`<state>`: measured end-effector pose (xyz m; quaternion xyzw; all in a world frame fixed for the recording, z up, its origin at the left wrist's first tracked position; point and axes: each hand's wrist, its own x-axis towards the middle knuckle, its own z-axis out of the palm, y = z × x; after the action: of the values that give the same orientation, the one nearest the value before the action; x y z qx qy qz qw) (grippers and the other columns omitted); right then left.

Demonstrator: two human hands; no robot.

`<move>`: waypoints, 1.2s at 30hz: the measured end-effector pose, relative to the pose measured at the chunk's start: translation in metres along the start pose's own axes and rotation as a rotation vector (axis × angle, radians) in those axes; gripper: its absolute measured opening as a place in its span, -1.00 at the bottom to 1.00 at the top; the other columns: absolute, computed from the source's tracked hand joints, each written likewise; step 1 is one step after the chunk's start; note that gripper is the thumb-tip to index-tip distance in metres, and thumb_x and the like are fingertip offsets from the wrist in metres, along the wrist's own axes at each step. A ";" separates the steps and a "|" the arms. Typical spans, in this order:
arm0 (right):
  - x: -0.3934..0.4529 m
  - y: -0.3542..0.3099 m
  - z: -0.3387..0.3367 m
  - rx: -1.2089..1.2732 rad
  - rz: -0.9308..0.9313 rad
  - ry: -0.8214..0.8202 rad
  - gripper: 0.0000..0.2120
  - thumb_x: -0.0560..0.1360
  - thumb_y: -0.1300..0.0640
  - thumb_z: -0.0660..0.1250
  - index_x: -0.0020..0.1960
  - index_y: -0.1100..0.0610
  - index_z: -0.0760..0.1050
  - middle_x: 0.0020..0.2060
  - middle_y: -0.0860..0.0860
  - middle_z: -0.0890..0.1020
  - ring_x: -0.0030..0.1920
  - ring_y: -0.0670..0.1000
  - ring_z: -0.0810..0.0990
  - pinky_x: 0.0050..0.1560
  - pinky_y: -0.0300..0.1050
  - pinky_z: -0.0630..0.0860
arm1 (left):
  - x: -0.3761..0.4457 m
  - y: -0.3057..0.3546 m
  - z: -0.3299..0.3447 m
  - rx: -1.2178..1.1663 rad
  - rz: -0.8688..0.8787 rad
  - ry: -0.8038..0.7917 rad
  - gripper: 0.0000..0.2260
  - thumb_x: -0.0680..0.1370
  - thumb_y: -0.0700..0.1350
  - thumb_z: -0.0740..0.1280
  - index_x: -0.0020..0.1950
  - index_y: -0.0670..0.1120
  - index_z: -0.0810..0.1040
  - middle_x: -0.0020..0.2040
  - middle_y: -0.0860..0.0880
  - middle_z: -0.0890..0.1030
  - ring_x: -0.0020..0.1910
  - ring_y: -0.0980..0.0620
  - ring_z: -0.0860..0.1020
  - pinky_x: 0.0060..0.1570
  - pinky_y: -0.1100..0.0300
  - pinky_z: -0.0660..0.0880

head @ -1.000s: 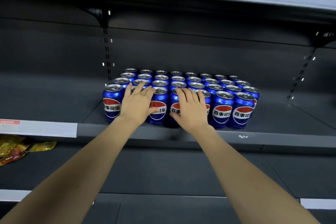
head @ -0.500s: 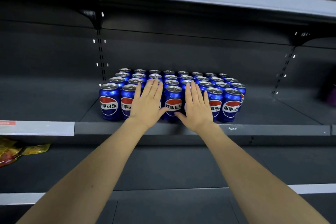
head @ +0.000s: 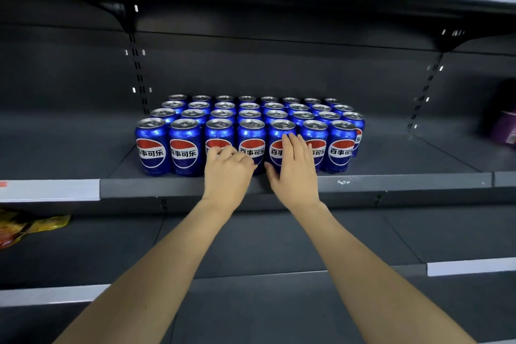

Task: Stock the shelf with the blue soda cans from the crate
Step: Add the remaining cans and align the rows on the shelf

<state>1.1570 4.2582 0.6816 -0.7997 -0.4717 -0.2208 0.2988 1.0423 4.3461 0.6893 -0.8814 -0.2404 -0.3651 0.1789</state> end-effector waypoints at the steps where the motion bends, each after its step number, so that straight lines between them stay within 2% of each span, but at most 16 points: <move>1: 0.001 0.000 -0.001 0.008 -0.002 0.004 -0.36 0.52 0.05 0.34 0.47 0.32 0.20 0.45 0.22 0.28 0.50 0.21 0.14 0.51 0.11 0.05 | 0.001 -0.001 -0.001 0.001 -0.025 0.007 -0.85 0.30 -0.11 0.55 -0.39 -0.09 0.61 -0.40 0.05 0.60 -0.29 -0.04 0.57 -0.09 0.12 0.20; 4: 0.003 0.001 -0.004 -0.015 -0.007 -0.041 -0.34 0.53 0.05 0.32 0.50 0.28 0.15 0.49 0.20 0.22 0.53 0.19 0.07 0.52 0.09 0.00 | 0.002 -0.004 0.000 0.015 -0.047 0.066 -0.88 0.42 -0.09 0.42 -0.29 -0.10 0.64 -0.28 0.02 0.64 -0.22 -0.05 0.58 -0.04 0.10 0.23; 6: 0.005 0.003 -0.007 -0.059 -0.022 -0.104 -0.32 0.55 0.01 0.27 0.53 0.24 0.06 0.53 0.17 0.11 0.54 0.15 -0.02 0.53 0.05 -0.10 | 0.005 -0.002 0.000 0.044 -0.057 0.051 -0.72 0.51 -0.02 0.22 -0.21 -0.09 0.68 -0.14 0.00 0.68 -0.09 -0.05 0.61 0.03 0.08 0.30; 7: 0.006 0.004 -0.009 -0.092 -0.032 -0.137 -0.31 0.56 0.00 0.25 0.54 0.22 0.01 0.54 0.15 0.04 0.55 0.13 -0.07 0.52 0.04 -0.15 | 0.006 0.000 -0.003 0.063 -0.071 0.024 -0.65 0.54 0.02 0.15 -0.11 -0.10 0.69 -0.02 -0.02 0.68 0.02 -0.06 0.61 0.09 0.04 0.34; 8: 0.006 0.006 -0.010 -0.129 -0.040 -0.171 -0.30 0.57 -0.02 0.22 0.55 0.19 -0.04 0.55 0.13 -0.03 0.55 0.12 -0.12 0.51 0.03 -0.19 | 0.008 0.004 -0.006 0.072 -0.080 -0.050 -0.60 0.57 0.05 0.09 0.06 -0.11 0.66 0.15 -0.04 0.63 0.17 -0.05 0.55 0.19 0.00 0.34; 9: 0.006 0.008 -0.011 -0.164 -0.045 -0.202 -0.29 0.58 -0.03 0.20 0.56 0.17 -0.09 0.55 0.12 -0.09 0.55 0.11 -0.16 0.50 0.03 -0.22 | 0.009 0.007 -0.008 0.084 -0.073 -0.150 -0.56 0.61 0.07 0.04 0.27 -0.12 0.54 0.33 -0.05 0.50 0.34 -0.05 0.42 0.31 -0.05 0.27; 10: 0.006 0.010 -0.013 -0.194 -0.046 -0.228 -0.28 0.58 -0.04 0.19 0.57 0.14 -0.12 0.55 0.11 -0.13 0.54 0.11 -0.19 0.49 0.03 -0.24 | 0.010 0.009 -0.007 0.106 -0.047 -0.255 -0.54 0.64 0.08 0.00 0.44 -0.12 0.34 0.48 -0.05 0.30 0.47 -0.03 0.23 0.41 -0.07 0.13; 11: 0.006 0.012 -0.014 -0.215 -0.047 -0.246 -0.28 0.58 -0.04 0.19 0.57 0.12 -0.14 0.55 0.11 -0.16 0.54 0.11 -0.21 0.49 0.04 -0.24 | 0.011 0.010 -0.007 0.124 -0.028 -0.343 -0.51 0.65 0.08 -0.04 0.52 -0.12 0.15 0.55 -0.05 0.11 0.53 -0.01 0.06 0.45 -0.07 -0.01; 13: 0.004 0.016 -0.015 -0.246 -0.048 -0.271 -0.28 0.59 -0.04 0.17 0.57 0.08 -0.18 0.55 0.09 -0.20 0.54 0.11 -0.24 0.49 0.07 -0.23 | 0.011 0.014 -0.006 0.178 -0.037 -0.446 -0.48 0.66 0.09 -0.08 0.55 -0.12 -0.07 0.57 -0.04 -0.12 0.54 0.02 -0.13 0.46 -0.05 -0.15; 17: 0.005 0.020 -0.014 -0.328 -0.060 -0.319 -0.30 0.61 -0.06 0.11 0.56 0.05 -0.25 0.53 0.06 -0.27 0.53 0.10 -0.27 0.49 0.08 -0.20 | 0.006 0.017 -0.001 0.195 -0.063 -0.503 -0.44 0.65 0.11 -0.07 0.55 -0.12 -0.17 0.54 -0.04 -0.27 0.53 0.04 -0.18 0.46 -0.03 -0.20; 23: 0.007 0.023 -0.017 -0.350 -0.048 -0.346 -0.27 0.61 -0.08 0.12 0.55 0.06 -0.27 0.53 0.08 -0.28 0.53 0.11 -0.29 0.49 0.08 -0.23 | 0.009 0.018 -0.007 0.215 -0.050 -0.543 -0.44 0.64 0.12 -0.01 0.55 -0.06 -0.13 0.55 -0.06 -0.25 0.53 -0.02 -0.19 0.45 -0.09 -0.20; 28: 0.002 0.021 -0.020 -0.307 -0.052 -0.333 -0.30 0.60 -0.06 0.13 0.56 0.04 -0.22 0.54 0.10 -0.23 0.53 0.13 -0.28 0.48 0.09 -0.27 | 0.010 0.028 -0.012 0.142 -0.091 -0.509 -0.44 0.63 0.10 0.07 0.56 -0.03 -0.04 0.56 -0.08 -0.17 0.53 -0.08 -0.18 0.46 -0.08 -0.18; 33: 0.000 0.022 -0.015 -0.368 -0.042 -0.434 -0.32 0.61 -0.10 0.09 0.55 -0.06 -0.27 0.53 0.16 -0.26 0.52 0.17 -0.32 0.47 0.12 -0.29 | 0.011 0.030 -0.012 0.162 -0.084 -0.536 -0.42 0.62 0.10 0.08 0.56 -0.05 -0.08 0.56 -0.08 -0.20 0.53 -0.07 -0.19 0.46 -0.09 -0.18; 36: -0.005 0.021 -0.008 -0.455 -0.030 -0.506 -0.35 0.62 -0.14 0.03 0.54 -0.08 -0.30 0.53 0.21 -0.22 0.51 0.20 -0.32 0.47 0.16 -0.30 | 0.008 0.029 -0.012 0.192 -0.077 -0.560 -0.40 0.62 0.10 0.08 0.56 -0.04 -0.11 0.55 -0.08 -0.24 0.53 -0.07 -0.20 0.46 -0.10 -0.18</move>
<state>1.1725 4.2416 0.6786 -0.8684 -0.4811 -0.1193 -0.0170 1.0566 4.3193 0.6994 -0.9171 -0.3470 -0.0896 0.1744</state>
